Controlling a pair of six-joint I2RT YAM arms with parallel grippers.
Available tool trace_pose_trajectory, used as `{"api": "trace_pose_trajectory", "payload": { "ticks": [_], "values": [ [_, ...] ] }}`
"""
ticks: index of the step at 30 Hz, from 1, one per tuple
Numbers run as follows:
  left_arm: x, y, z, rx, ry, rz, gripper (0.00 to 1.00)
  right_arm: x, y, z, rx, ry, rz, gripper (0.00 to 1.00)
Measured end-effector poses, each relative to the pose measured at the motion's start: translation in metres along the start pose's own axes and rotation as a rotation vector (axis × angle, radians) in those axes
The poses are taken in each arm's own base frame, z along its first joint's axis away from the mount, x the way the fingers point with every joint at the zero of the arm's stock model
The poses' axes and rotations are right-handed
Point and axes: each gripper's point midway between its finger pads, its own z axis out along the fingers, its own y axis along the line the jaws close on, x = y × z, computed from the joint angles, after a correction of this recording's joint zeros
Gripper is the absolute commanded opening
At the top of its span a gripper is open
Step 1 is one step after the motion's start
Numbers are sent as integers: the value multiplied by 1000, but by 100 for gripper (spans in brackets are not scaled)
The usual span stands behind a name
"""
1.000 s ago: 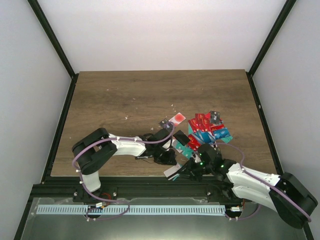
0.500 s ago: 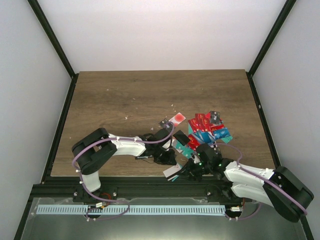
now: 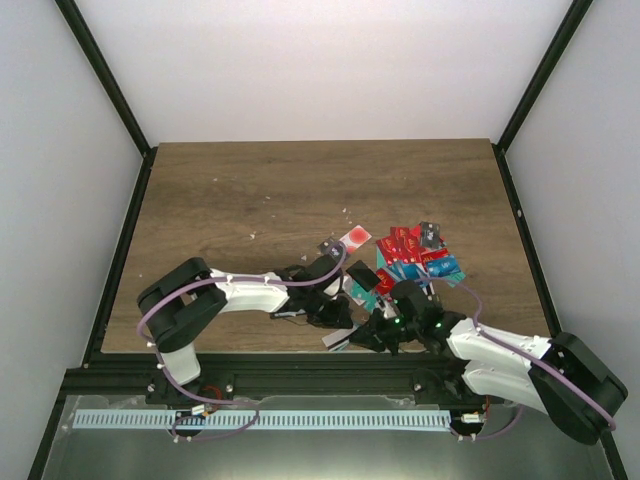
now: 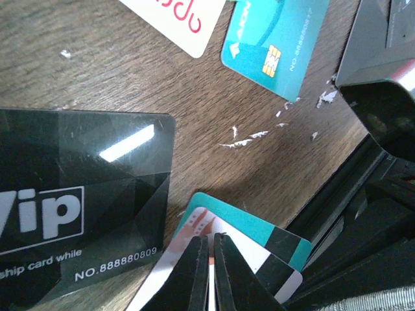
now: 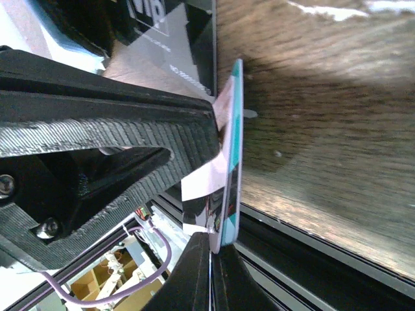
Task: Put the credit cards into the card holder
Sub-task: Pick up the credit card at the corner of the board, then place the credit card at the corner of the board.
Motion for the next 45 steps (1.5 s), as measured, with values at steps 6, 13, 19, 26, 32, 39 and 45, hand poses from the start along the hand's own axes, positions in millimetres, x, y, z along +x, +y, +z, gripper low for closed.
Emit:
{"api": "trace_pose_trajectory", "payload": {
  "ticks": [6, 13, 19, 26, 32, 39, 45],
  "values": [
    [-2, -2, -7, -6, -22, -1, 8, -2, 7, -1, -9, -10, -22, 1],
    [-8, -10, -35, -24, -84, -1, 15, -10, 20, -9, -35, -45, -73, 1],
    [-17, -29, -80, 1, -206, 14, 24, -16, 39, -24, -81, -56, -159, 1],
    [-7, -26, -131, 47, -342, -22, 41, -11, 66, -40, -166, -29, -340, 1],
    [2, -23, -184, 146, -491, -39, 54, 6, 98, -58, -297, 5, -501, 1],
    [24, -41, -210, 329, -525, -12, 54, 26, 133, -78, -436, 31, -643, 1],
    [36, -47, -210, 436, -501, -30, 52, 34, 149, -87, -503, 43, -682, 1]
  ]
}}
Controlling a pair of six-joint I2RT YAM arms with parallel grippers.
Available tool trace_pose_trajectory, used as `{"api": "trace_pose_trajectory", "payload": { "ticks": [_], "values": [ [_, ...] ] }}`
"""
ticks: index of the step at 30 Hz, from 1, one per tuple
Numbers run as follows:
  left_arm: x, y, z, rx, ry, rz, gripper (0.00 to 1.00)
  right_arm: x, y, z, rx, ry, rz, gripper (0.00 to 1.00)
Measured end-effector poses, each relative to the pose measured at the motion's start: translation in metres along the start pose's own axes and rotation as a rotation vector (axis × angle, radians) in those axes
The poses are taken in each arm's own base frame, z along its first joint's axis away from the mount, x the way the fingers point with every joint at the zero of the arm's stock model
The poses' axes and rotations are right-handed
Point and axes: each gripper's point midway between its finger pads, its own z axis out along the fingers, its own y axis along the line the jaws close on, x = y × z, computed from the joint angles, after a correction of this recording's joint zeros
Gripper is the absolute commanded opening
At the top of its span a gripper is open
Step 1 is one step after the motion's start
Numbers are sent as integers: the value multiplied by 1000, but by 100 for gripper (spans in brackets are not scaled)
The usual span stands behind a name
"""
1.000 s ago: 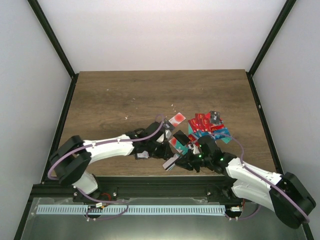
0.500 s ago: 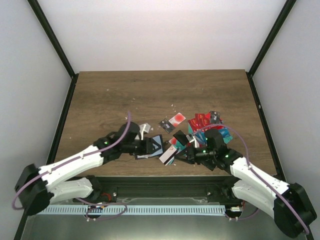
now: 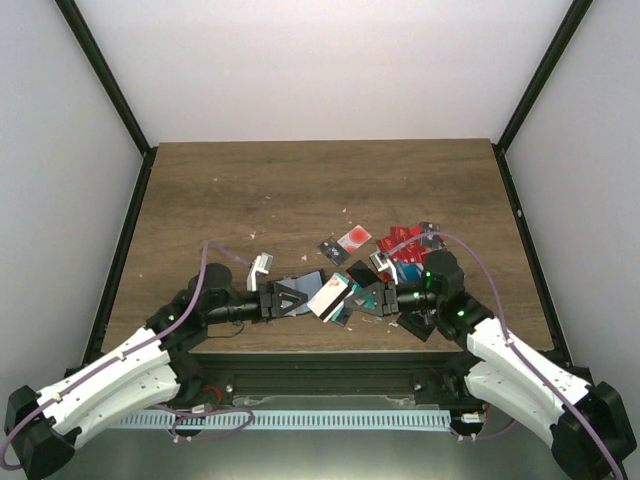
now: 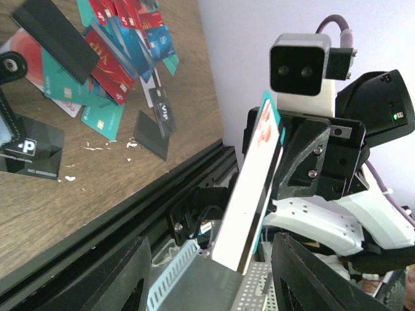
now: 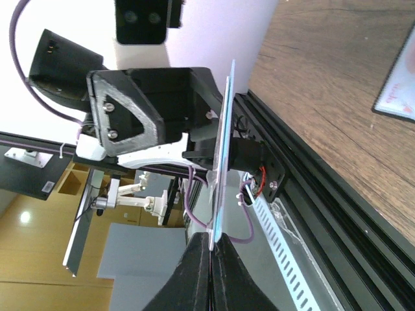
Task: Put the credit cards into the card holder
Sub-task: Place the credit card at the corner of the board.
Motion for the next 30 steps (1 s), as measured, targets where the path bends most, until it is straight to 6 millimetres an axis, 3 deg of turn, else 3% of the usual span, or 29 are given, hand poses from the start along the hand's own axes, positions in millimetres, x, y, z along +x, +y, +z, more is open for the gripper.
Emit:
{"api": "trace_pose_trajectory", "payload": {
  "ticks": [5, 8, 12, 14, 22, 30],
  "values": [
    [3, -5, 4, 44, 29, -22, 47, -5, 14, -1, -35, -7, -24, 1],
    [4, -10, 7, 68, 45, -28, 37, -6, 17, -1, -45, -9, -27, 1],
    [3, -15, 10, 98, 53, -28, 11, -7, 20, -2, -53, -10, -30, 1],
    [3, -17, 11, 112, 56, -37, 4, -7, 21, -2, -55, -11, -32, 1],
    [1, -25, 11, 152, 58, -27, 4, -8, 20, -3, -47, -16, -27, 1],
    [-1, -18, 8, 91, 34, -24, 4, -5, -1, -1, 37, -16, 19, 1]
  ]
}}
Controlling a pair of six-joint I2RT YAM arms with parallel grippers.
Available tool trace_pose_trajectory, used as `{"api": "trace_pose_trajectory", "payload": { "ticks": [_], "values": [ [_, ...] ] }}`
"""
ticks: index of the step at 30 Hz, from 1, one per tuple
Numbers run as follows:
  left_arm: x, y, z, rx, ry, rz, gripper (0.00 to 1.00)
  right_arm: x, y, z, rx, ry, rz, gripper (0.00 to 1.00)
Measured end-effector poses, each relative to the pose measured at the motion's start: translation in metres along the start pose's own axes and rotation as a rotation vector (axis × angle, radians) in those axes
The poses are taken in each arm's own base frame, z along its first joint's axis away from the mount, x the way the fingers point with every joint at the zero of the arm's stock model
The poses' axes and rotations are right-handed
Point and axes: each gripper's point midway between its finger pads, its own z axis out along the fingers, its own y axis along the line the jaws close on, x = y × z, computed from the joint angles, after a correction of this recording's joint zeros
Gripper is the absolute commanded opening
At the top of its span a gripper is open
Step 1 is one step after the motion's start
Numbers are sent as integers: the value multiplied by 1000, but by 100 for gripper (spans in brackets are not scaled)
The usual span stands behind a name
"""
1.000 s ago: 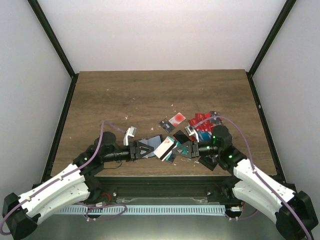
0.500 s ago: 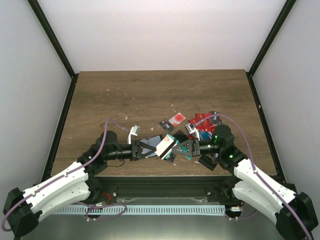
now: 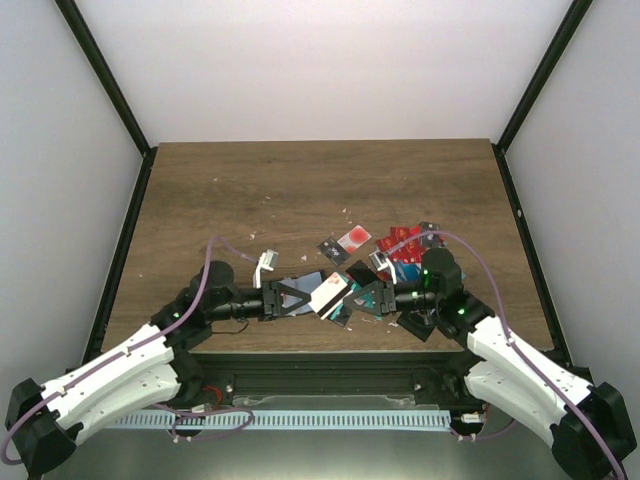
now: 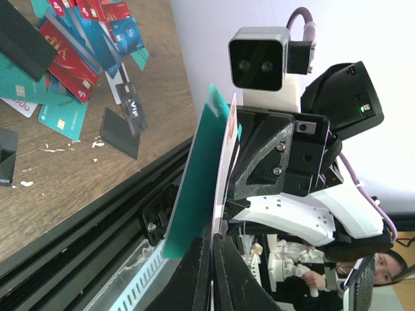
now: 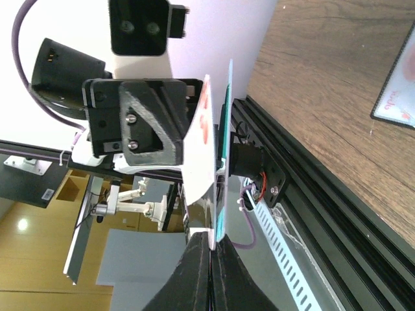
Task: Put the credit cards into the card holder
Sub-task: Place the credit card at the corner of the board.
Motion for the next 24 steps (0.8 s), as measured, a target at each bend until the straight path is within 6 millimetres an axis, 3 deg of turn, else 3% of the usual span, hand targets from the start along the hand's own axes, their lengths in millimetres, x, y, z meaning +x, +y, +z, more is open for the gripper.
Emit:
{"api": "trace_pose_trajectory", "payload": {
  "ticks": [3, 6, 15, 24],
  "values": [
    [-2, 0, -4, -29, -27, 10, 4, 1, -2, 0, 14, -6, -1, 1],
    [-12, 6, -12, -74, -91, 7, 4, 1, -19, -3, 63, -39, 36, 1],
    [-22, 40, -19, -231, -176, -26, 4, 29, -74, -3, 183, 12, 170, 1],
    [-24, 59, -16, -318, -178, -46, 4, 87, -144, -7, 333, 160, 412, 1]
  ]
}}
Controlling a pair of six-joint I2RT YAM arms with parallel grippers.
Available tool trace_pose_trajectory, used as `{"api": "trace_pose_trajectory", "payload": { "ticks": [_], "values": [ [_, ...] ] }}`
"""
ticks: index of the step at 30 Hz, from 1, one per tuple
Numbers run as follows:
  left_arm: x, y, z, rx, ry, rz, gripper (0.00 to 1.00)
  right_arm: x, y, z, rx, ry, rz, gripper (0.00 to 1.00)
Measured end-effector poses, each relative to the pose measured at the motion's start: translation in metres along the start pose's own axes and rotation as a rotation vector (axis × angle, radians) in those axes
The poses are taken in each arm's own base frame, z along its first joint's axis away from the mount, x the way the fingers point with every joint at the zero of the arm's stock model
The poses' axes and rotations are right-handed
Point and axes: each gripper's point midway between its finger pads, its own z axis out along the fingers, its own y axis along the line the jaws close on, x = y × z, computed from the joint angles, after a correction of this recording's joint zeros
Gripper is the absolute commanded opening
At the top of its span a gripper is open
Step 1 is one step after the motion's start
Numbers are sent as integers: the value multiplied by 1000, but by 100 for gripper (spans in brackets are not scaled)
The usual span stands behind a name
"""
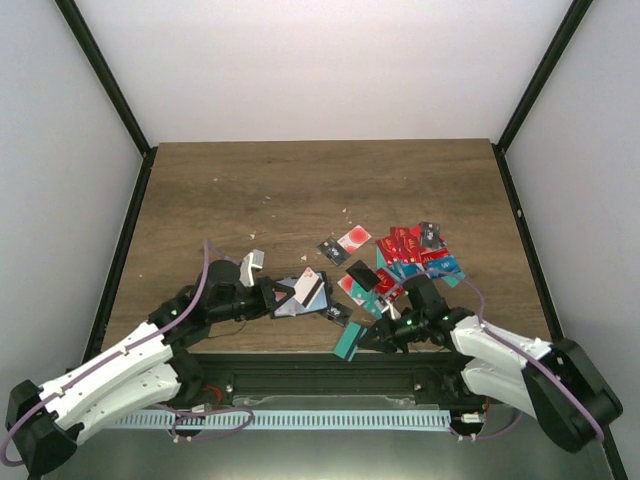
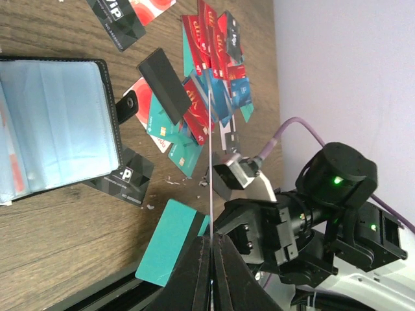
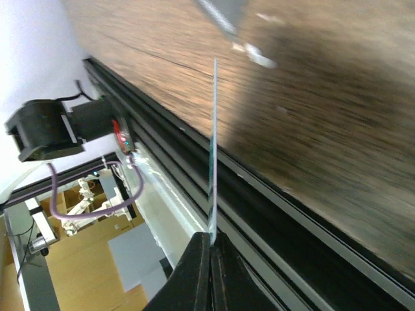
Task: Put the credit cards into the card holder
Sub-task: Place the credit card at the corner of the board.
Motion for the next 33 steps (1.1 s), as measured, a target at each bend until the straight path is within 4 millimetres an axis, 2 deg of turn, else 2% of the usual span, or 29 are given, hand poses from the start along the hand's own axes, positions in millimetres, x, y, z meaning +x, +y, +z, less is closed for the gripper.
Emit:
{"api": "trace_pose_trajectory", "payload": {
  "ticks": [3, 8, 19, 25, 28, 33],
  "values": [
    [-1, 2, 4, -15, 6, 5, 4, 8, -21, 5, 48, 44, 73, 1],
    [-3, -2, 3, -12, 3, 13, 4, 10, -31, 7, 88, 59, 101, 1],
    [-5, 0, 3, -22, -8, 11, 4, -4, -37, 9, 122, 17, 121, 1],
    [-6, 1, 6, -39, -5, 8, 4, -17, -33, 10, 127, -5, 122, 8],
    [-7, 4, 8, -53, -8, 5, 4, -28, -32, 9, 140, -25, 123, 19],
    [-10, 8, 8, -81, -15, 5, 4, -38, -28, 4, 173, -33, 103, 49]
  ]
}}
